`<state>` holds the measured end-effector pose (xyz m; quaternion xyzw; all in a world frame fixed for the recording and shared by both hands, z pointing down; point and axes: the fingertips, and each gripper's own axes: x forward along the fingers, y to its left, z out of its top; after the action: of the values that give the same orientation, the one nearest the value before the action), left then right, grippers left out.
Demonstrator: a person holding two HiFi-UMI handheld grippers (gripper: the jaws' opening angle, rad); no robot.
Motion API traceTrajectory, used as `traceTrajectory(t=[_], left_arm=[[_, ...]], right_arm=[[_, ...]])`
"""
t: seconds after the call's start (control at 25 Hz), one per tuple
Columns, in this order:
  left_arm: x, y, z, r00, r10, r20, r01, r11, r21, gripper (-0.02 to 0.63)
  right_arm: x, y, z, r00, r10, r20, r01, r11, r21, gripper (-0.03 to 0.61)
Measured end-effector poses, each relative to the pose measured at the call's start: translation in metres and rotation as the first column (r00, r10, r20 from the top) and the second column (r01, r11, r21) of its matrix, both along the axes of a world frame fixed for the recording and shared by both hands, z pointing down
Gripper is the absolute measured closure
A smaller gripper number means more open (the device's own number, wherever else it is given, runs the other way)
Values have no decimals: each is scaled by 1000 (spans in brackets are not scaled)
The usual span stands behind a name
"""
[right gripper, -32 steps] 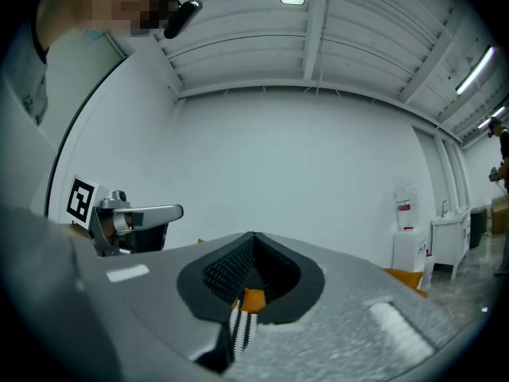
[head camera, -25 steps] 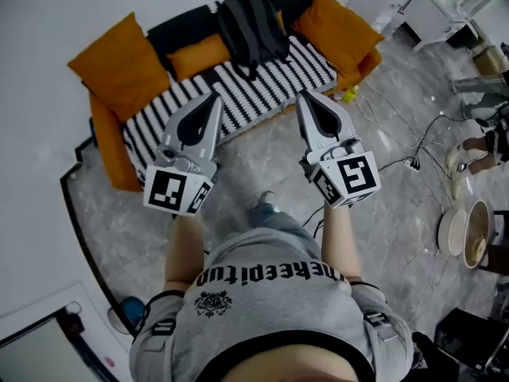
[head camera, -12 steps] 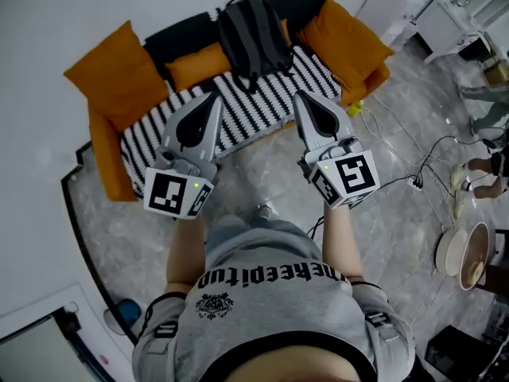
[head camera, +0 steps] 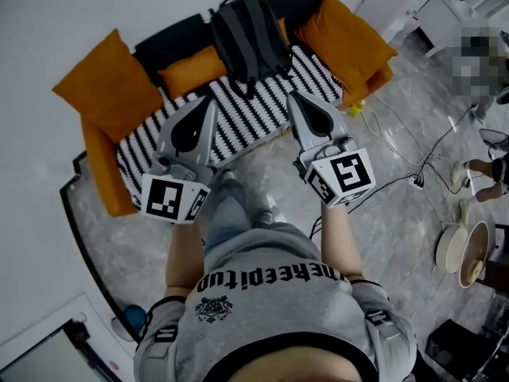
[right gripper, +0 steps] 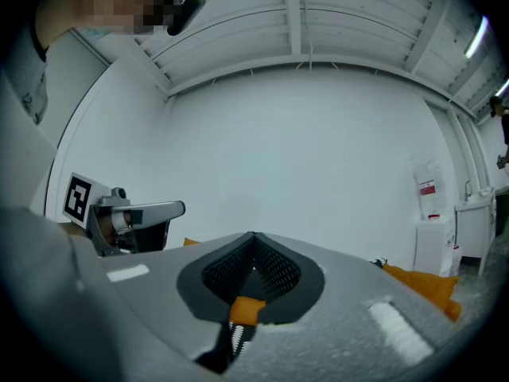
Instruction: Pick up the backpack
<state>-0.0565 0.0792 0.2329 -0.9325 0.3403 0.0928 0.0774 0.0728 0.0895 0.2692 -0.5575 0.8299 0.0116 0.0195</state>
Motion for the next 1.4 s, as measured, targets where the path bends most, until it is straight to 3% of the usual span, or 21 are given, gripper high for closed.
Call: traceTrajectory(t=[0.76,1.4], left_arm=[[-9,-179,-10,990,138,21,-138,990,8,603],[-14,-239,-6,979,201,-21,-201,980,1,600]], right_arm=[[-16,-166,-15,992,127,2,-127,992,19,577],[-18,-208,-8,978,204,-36,-205,979,-14,577]])
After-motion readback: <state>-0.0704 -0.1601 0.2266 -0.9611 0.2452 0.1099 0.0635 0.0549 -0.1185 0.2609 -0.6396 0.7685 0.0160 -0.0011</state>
